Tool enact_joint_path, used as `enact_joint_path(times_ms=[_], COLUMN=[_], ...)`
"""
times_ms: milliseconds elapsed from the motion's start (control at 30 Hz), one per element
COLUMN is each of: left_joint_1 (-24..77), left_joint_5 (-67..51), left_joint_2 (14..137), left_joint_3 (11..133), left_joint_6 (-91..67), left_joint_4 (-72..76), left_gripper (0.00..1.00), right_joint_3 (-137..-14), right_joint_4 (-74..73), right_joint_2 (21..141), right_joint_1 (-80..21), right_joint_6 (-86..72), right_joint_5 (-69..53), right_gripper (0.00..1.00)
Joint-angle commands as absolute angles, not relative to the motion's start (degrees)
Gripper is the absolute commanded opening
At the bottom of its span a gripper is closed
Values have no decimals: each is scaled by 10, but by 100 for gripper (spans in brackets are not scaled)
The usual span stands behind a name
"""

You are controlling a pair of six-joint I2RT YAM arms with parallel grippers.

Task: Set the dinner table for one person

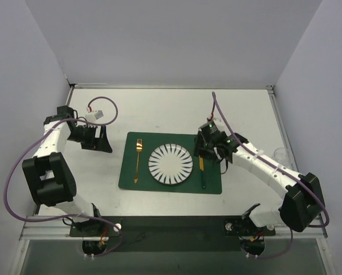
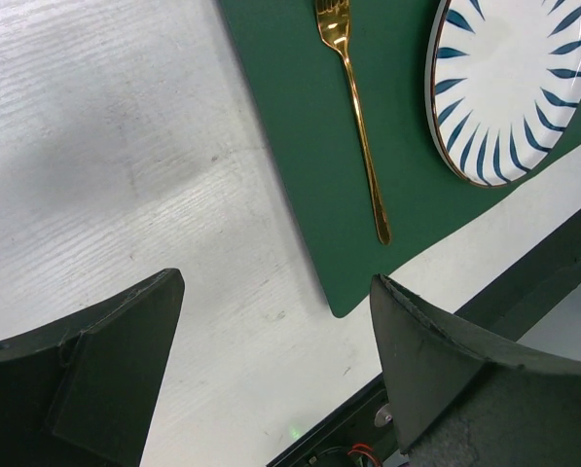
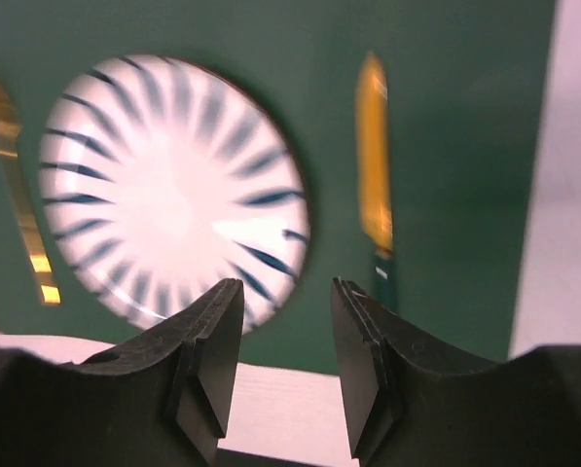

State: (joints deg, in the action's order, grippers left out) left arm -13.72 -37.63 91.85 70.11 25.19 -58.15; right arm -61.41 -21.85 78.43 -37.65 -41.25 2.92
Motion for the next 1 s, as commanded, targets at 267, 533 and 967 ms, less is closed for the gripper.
enact_joint_path(times_ms=[267, 533, 967], left_joint_1=[-142, -142, -142], left_joint_5=[-398, -392, -393], left_joint_2=[925, 934, 942], left_joint_3=[720, 718, 722], left_joint_6=[270, 273, 275], left_joint_4=[-594, -594, -592], left_gripper=[88, 88, 88], right_joint_3=[-475, -492, -466], right_joint_4=[-280, -272, -302], right_joint_2=[820, 864, 820], right_joint_1=[-363, -366, -344], right_joint_6=[-429, -430, -444], right_joint_5=[38, 31, 64], right_gripper=[40, 35, 31])
